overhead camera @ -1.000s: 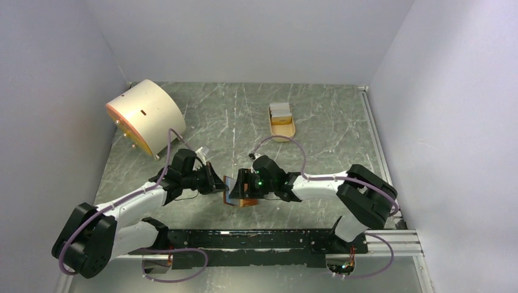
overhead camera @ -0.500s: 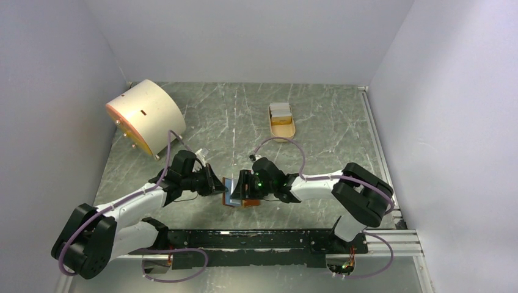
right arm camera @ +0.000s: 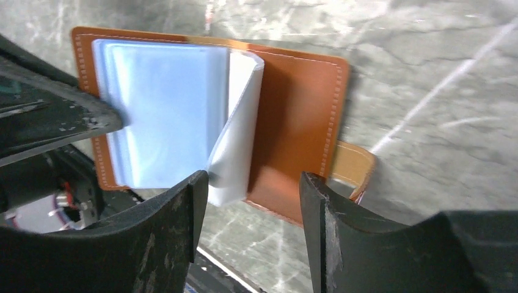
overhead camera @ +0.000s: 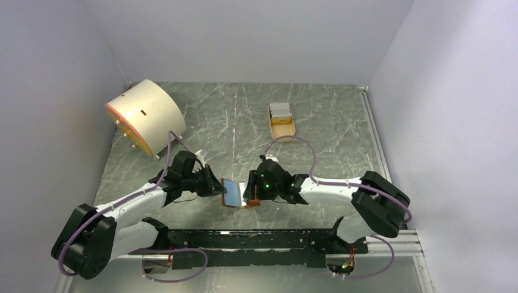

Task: Put the credit cards into the card holder
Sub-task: Open the card holder at the center of the board.

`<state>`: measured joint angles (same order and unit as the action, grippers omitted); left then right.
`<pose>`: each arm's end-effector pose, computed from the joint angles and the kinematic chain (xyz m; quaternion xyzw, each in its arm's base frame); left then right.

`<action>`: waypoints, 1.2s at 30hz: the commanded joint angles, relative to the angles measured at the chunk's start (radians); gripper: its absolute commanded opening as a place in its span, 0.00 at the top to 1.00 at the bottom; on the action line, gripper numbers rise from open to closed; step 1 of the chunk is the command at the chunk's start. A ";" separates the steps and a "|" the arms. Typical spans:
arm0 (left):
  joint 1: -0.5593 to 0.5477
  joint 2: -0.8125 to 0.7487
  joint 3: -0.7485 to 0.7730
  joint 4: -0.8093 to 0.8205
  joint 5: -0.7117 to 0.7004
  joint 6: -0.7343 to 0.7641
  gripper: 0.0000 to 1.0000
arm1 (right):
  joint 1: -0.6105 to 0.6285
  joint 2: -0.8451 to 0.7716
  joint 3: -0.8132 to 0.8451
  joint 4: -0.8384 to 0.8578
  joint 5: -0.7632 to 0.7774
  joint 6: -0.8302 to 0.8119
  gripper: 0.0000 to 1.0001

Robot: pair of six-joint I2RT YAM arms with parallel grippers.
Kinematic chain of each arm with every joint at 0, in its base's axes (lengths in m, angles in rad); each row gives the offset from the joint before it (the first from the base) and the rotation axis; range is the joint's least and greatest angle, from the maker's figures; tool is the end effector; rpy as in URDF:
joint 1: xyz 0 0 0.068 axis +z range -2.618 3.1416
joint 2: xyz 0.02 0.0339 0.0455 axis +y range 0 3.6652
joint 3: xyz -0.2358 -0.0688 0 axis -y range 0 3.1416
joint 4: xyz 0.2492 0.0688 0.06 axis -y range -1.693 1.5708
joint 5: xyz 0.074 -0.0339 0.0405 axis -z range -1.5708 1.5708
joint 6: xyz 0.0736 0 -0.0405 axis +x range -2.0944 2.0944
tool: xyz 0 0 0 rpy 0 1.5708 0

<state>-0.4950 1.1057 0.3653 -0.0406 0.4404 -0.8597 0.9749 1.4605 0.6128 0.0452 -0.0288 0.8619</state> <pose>0.1950 -0.1409 0.1015 -0.0807 0.9011 -0.3924 0.1662 0.1703 0.2548 0.0946 -0.0577 0.9252 0.3059 0.2169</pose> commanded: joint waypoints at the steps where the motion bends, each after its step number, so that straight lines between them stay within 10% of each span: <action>1: -0.006 0.002 0.021 -0.020 -0.020 0.016 0.86 | 0.001 -0.031 -0.014 -0.135 0.115 -0.031 0.40; 18: -0.006 0.022 0.034 0.004 -0.005 0.030 0.57 | 0.002 -0.068 -0.012 -0.229 0.205 -0.060 0.47; 27: -0.007 0.014 0.053 0.006 0.027 0.030 0.89 | 0.002 -0.158 0.068 -0.268 0.141 -0.054 0.48; 36: -0.008 0.002 0.199 -0.238 -0.057 0.055 0.91 | 0.023 -0.164 0.111 -0.042 0.006 0.020 0.53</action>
<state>-0.4961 1.1191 0.4702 -0.1524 0.4187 -0.8261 0.9821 1.2613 0.6971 -0.1200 0.0399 0.8387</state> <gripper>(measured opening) 0.106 0.474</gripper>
